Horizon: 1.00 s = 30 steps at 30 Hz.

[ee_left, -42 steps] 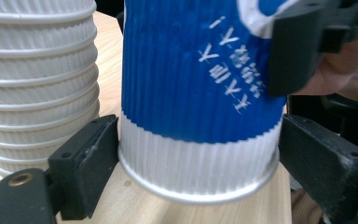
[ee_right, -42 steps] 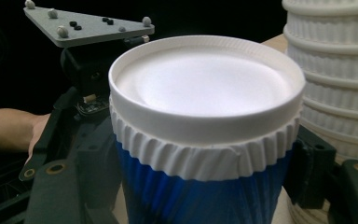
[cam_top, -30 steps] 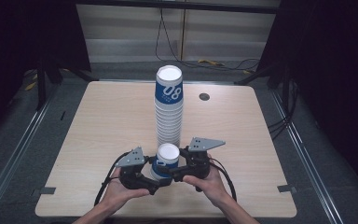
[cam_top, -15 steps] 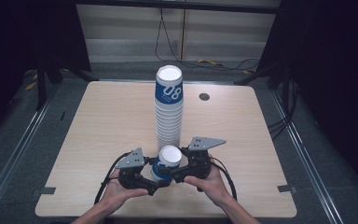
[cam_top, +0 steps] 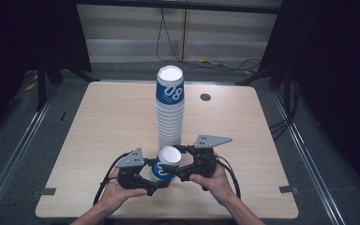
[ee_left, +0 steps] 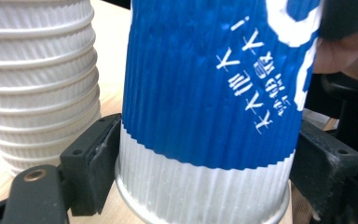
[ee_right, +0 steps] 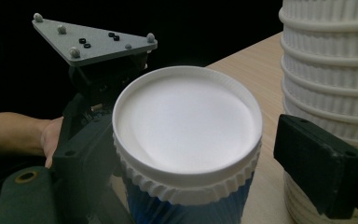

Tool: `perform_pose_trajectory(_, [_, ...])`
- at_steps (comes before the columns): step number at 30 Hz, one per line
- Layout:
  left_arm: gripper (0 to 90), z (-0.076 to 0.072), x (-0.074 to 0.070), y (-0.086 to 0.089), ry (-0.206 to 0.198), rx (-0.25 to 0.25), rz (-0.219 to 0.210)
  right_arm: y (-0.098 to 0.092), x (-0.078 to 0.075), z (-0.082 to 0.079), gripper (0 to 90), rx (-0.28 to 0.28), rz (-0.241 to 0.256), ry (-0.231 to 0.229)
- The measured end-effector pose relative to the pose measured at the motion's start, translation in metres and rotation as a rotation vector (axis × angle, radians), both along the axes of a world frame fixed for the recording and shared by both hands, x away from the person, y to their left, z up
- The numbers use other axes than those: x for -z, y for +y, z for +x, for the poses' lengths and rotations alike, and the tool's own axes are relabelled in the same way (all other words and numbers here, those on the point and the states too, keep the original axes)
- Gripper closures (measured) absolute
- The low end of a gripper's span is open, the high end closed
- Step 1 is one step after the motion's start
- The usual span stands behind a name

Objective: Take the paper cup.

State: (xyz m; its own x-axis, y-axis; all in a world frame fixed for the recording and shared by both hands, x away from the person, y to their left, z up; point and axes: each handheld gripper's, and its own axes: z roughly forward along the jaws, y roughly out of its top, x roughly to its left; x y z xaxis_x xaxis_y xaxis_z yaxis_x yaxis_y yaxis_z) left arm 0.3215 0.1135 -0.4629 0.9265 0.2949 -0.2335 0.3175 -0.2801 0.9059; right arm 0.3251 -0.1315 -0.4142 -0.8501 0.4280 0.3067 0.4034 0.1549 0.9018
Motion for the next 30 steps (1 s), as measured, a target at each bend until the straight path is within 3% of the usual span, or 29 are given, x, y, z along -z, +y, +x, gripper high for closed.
perform_pose_trajectory(3, [18.2, 0.000, 0.000, 0.003, -0.002, -0.005, 0.007, -0.002, -0.002, 0.000, 14.7, -0.008, -0.004, 0.000])
perform_pose_trajectory(5, [18.2, 0.001, -0.001, 0.005, 0.005, -0.009, -0.012, -0.004, -0.004, 0.000, 14.8, -0.009, -0.003, 0.001])
perform_pose_trajectory(12, [18.4, 0.007, -0.004, 0.013, 0.030, -0.020, 0.029, -0.009, -0.009, 0.001, 14.7, -0.014, -0.005, -0.010])
perform_pose_trajectory(15, [18.8, 0.008, -0.005, 0.014, 0.026, -0.021, 0.045, -0.011, -0.011, 0.002, 14.5, -0.009, -0.045, -0.025])
perform_pose_trajectory(19, [18.9, 0.011, -0.004, 0.017, 0.035, -0.015, 0.078, -0.013, -0.013, 0.004, 15.1, -0.032, -0.058, -0.022])
perform_pose_trajectory(30, [19.3, 0.012, -0.006, 0.020, 0.059, 0.005, 0.093, -0.018, -0.010, 0.005, 15.2, -0.045, -0.119, 0.009])
